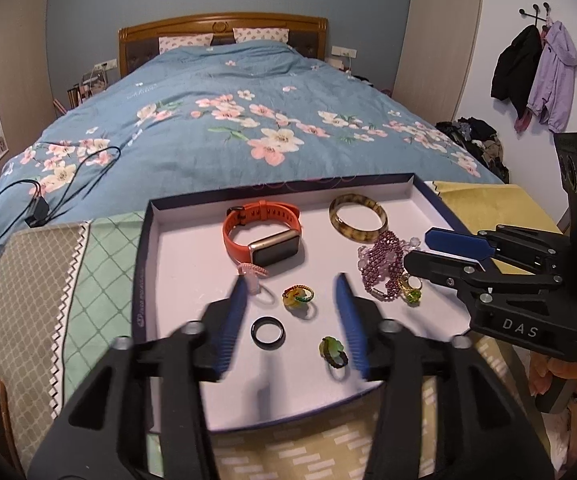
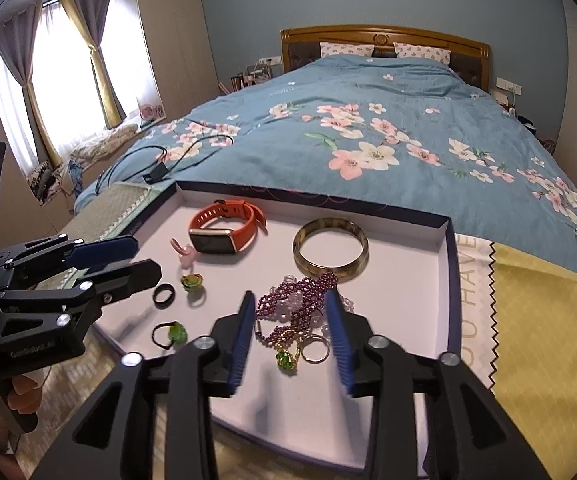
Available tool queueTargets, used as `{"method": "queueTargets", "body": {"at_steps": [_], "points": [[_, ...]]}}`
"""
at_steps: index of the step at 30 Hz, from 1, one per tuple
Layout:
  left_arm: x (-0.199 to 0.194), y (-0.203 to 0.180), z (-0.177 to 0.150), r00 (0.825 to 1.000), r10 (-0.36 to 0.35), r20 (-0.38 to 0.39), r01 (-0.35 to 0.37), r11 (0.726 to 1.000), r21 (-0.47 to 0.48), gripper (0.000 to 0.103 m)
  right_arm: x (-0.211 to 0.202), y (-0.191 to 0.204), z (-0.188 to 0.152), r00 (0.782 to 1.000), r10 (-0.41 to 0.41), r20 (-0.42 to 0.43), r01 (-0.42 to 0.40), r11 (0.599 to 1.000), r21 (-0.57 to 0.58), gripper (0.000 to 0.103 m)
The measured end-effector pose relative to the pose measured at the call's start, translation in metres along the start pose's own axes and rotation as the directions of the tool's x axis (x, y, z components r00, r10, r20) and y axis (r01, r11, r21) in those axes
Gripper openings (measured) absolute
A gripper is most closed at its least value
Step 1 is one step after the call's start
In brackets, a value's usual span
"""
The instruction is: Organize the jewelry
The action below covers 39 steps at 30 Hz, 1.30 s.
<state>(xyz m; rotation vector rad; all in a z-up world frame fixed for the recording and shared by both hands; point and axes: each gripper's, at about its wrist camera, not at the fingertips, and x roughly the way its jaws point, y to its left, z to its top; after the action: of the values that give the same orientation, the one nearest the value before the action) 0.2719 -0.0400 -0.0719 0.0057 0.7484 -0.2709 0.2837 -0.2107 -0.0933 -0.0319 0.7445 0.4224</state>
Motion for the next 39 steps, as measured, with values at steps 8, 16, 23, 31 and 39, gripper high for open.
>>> {"method": "queueTargets", "body": {"at_steps": [8, 16, 23, 31, 39], "points": [[-0.054, -0.005, -0.009, 0.994, 0.009, 0.108, -0.01, 1.0, 0.012, 0.076, -0.034, 0.002, -0.009, 0.996, 0.002, 0.085, -0.005, 0.999, 0.034, 0.066], [-0.107, -0.01, -0.035, 0.97, 0.05, 0.236, -0.053, 0.999, 0.006, 0.097, -0.083, 0.014, -0.033, 0.971, -0.036, 0.234, 0.03, 0.999, 0.029, 0.095], [-0.148, -0.016, -0.06, 0.94, 0.082, 0.332, -0.08, 0.997, -0.018, 0.097, -0.12, 0.018, -0.06, 0.939, -0.08, 0.335, 0.06, 0.996, 0.071, 0.096], [-0.191, -0.02, -0.084, 0.894, 0.145, 0.425, -0.144, 0.989, -0.035, 0.097, -0.149, 0.037, -0.084, 0.889, -0.15, 0.432, 0.145, 0.988, 0.045, 0.096], [-0.228, -0.028, -0.097, 0.844, 0.18, 0.506, -0.165, 0.983, -0.074, 0.097, -0.165, 0.047, -0.095, 0.863, -0.184, 0.471, 0.182, 0.982, 0.049, 0.096]]}}
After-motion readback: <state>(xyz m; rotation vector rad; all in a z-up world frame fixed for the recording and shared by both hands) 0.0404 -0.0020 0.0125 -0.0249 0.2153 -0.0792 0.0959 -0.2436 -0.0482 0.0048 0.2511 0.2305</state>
